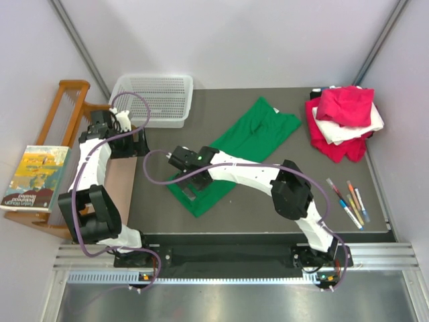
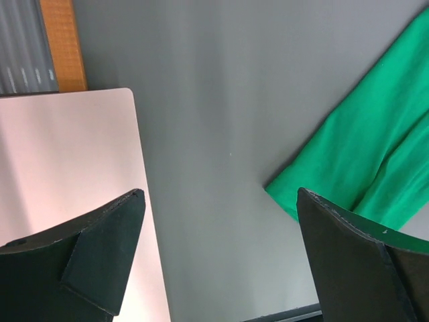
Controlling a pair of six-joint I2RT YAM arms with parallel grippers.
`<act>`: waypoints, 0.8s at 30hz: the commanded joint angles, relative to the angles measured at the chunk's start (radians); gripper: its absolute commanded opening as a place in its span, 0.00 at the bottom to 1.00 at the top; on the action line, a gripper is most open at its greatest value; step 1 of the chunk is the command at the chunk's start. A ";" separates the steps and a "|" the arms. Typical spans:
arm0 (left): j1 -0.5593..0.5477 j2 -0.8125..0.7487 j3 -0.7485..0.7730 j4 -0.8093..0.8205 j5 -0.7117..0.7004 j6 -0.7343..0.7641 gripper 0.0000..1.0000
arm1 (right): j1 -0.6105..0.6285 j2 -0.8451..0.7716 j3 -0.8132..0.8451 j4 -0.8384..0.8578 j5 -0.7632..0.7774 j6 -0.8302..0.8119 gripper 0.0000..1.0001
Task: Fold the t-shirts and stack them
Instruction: Fold the tshirt
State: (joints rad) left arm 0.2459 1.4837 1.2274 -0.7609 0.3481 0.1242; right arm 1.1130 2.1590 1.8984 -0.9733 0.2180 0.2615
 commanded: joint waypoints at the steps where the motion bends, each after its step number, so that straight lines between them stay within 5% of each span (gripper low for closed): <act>1: 0.006 0.015 -0.023 0.020 0.032 -0.008 0.99 | 0.021 0.042 0.102 -0.034 0.073 -0.047 0.99; 10: 0.038 0.072 0.004 0.100 -0.066 -0.081 0.99 | 0.061 0.084 0.154 0.021 0.049 -0.094 0.99; 24: 0.118 0.138 0.026 0.112 -0.037 -0.089 0.99 | 0.114 0.200 0.258 0.074 -0.058 -0.093 0.98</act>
State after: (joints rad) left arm 0.3496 1.6371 1.2518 -0.6941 0.3214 0.0456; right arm 1.2217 2.3436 2.1052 -0.9562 0.2047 0.1753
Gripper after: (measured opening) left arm 0.990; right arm 0.987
